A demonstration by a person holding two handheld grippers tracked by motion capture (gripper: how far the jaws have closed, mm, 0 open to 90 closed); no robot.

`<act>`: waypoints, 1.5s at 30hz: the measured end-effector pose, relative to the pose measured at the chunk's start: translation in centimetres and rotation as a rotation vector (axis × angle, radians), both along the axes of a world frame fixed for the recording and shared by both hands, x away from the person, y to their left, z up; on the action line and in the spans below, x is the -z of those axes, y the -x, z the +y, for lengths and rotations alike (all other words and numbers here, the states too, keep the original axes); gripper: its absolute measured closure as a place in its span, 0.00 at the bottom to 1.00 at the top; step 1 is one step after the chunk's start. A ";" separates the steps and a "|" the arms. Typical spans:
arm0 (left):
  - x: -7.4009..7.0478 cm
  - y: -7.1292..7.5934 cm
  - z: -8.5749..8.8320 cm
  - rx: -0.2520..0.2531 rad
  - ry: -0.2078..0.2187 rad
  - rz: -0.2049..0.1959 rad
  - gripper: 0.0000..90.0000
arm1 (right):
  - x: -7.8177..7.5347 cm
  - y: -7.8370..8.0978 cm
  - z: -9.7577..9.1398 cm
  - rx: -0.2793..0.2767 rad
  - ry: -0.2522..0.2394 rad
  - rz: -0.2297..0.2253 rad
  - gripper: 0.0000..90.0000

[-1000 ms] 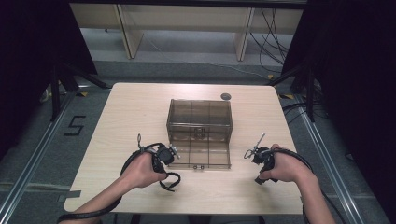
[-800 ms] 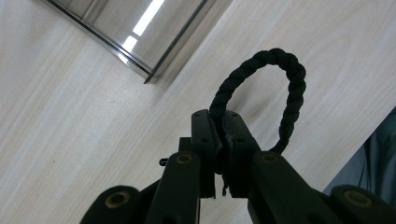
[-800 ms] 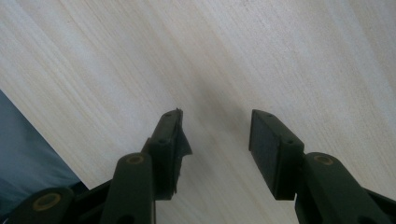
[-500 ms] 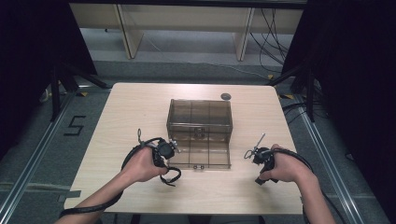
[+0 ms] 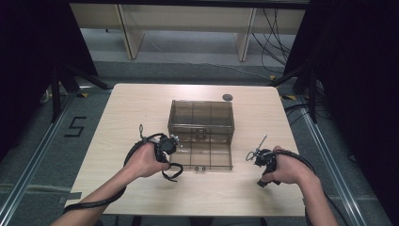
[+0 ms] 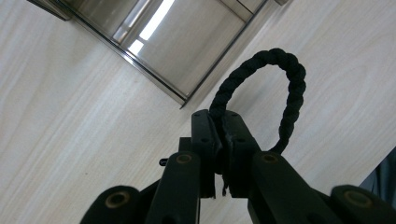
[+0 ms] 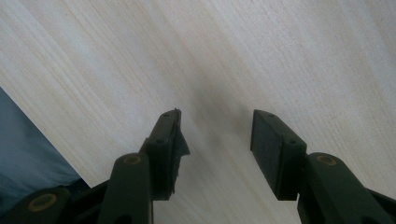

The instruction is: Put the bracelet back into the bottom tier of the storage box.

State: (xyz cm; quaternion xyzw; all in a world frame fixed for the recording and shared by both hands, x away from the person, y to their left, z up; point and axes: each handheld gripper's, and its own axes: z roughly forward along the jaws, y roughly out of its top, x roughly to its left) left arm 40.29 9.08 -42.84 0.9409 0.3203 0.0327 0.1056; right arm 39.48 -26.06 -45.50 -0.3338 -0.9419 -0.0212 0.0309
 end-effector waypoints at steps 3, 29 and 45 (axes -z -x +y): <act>-0.2 -0.3 0.0 -0.006 0.010 -0.012 0.94 | -0.1 0.0 -0.1 -0.016 0.004 -0.005 0.59; -1.8 -2.6 -0.8 -0.022 0.018 -0.041 0.94 | 0.0 -0.1 -0.3 -0.024 -0.006 -0.006 0.59; -2.5 -3.9 -1.1 -0.030 0.010 -0.059 0.94 | 0.3 -0.3 -0.6 -0.052 0.014 -0.016 0.58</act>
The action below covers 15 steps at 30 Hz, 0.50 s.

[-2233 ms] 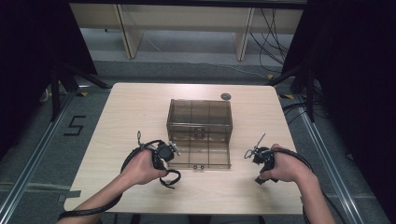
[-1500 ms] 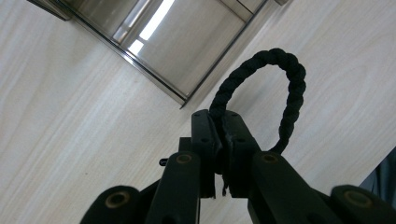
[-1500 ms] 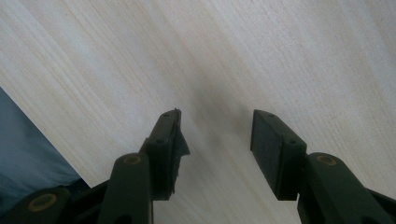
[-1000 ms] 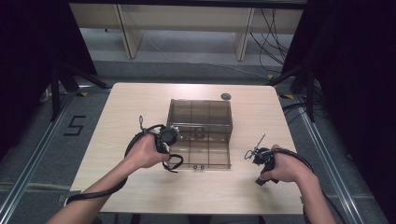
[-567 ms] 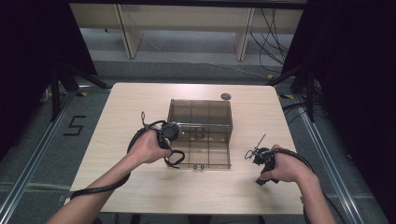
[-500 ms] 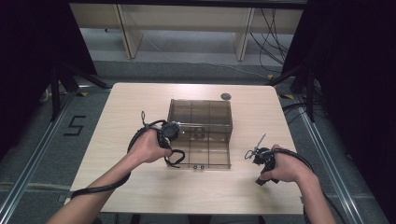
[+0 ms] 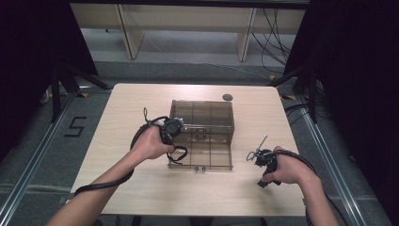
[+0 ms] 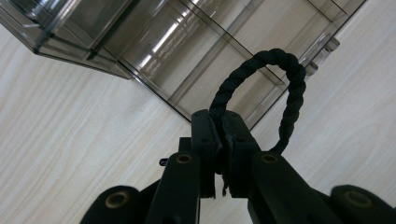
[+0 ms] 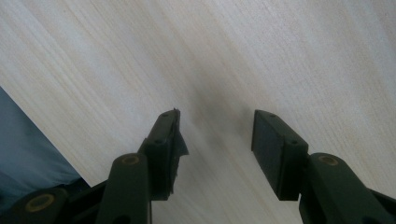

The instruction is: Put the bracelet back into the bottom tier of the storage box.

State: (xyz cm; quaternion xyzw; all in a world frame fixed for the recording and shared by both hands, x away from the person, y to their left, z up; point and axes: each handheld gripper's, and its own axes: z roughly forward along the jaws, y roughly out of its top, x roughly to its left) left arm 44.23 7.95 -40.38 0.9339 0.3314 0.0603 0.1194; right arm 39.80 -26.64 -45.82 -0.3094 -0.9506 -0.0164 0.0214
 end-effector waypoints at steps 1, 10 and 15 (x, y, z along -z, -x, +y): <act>0.0 -0.1 0.0 -0.005 0.004 -0.006 0.94 | 0.0 0.0 0.0 0.001 0.000 0.001 0.58; 0.3 -0.9 -0.3 -0.011 -0.004 -0.017 0.94 | -0.1 0.3 0.3 0.046 0.009 0.015 0.58; 0.7 -1.3 -0.3 -0.016 -0.009 -0.020 0.94 | -0.1 0.2 0.2 0.038 0.007 0.015 0.58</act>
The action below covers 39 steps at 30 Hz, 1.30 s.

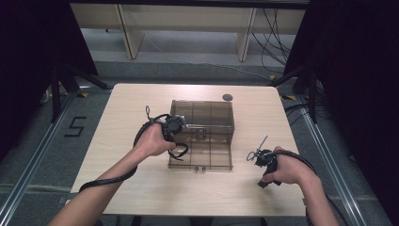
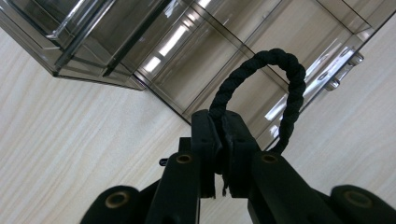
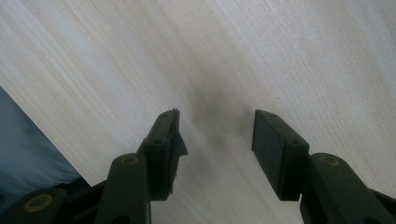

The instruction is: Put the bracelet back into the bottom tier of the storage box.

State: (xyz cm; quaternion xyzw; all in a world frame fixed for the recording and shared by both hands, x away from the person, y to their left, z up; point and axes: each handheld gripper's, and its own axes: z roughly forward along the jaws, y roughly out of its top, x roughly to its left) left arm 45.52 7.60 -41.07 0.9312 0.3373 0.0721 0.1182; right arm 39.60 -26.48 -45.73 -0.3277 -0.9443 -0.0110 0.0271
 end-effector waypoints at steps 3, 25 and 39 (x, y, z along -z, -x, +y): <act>0.1 -0.1 -0.1 0.002 -0.002 -0.002 0.94 | 0.1 -0.1 -0.1 -0.010 -0.004 0.004 0.58; 1.8 -0.6 -1.5 0.016 -0.055 -0.003 0.94 | 0.0 0.0 -0.1 -0.001 0.000 0.001 0.57; 2.8 -0.7 -1.6 0.019 -0.088 0.012 0.94 | 0.1 0.1 -0.1 0.004 0.005 0.013 0.57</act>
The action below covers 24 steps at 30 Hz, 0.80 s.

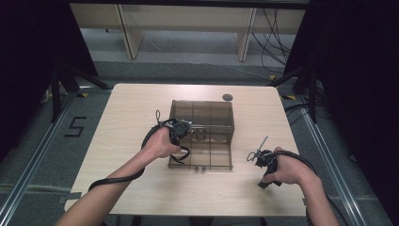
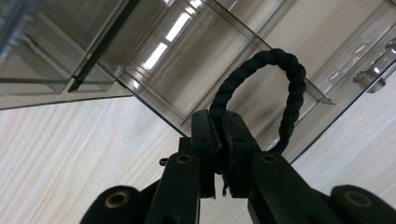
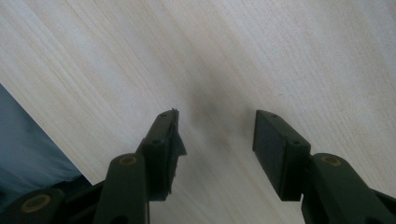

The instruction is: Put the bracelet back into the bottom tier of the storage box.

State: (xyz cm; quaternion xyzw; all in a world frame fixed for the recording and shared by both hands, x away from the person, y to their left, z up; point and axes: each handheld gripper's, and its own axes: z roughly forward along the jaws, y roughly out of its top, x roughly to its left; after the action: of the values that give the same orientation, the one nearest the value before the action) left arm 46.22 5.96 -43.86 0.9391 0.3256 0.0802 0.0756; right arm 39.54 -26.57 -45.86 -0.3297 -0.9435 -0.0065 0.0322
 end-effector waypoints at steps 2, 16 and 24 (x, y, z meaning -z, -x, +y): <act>0.1 0.0 0.0 0.002 -0.004 0.001 0.94 | 0.0 0.0 0.0 0.001 0.000 0.001 0.57; 0.8 0.0 -0.3 0.034 -0.059 0.023 0.94 | 0.3 -0.3 -0.3 -0.041 -0.013 -0.005 0.57; 1.1 0.1 -0.5 0.043 -0.076 0.020 0.94 | 0.3 -0.2 -0.3 -0.042 -0.016 -0.007 0.57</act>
State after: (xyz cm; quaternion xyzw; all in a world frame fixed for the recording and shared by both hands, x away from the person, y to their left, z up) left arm 46.15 5.46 -44.96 0.9487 0.3030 0.0814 0.0384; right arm 39.75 -26.84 -46.14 -0.3095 -0.9503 -0.0146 0.0317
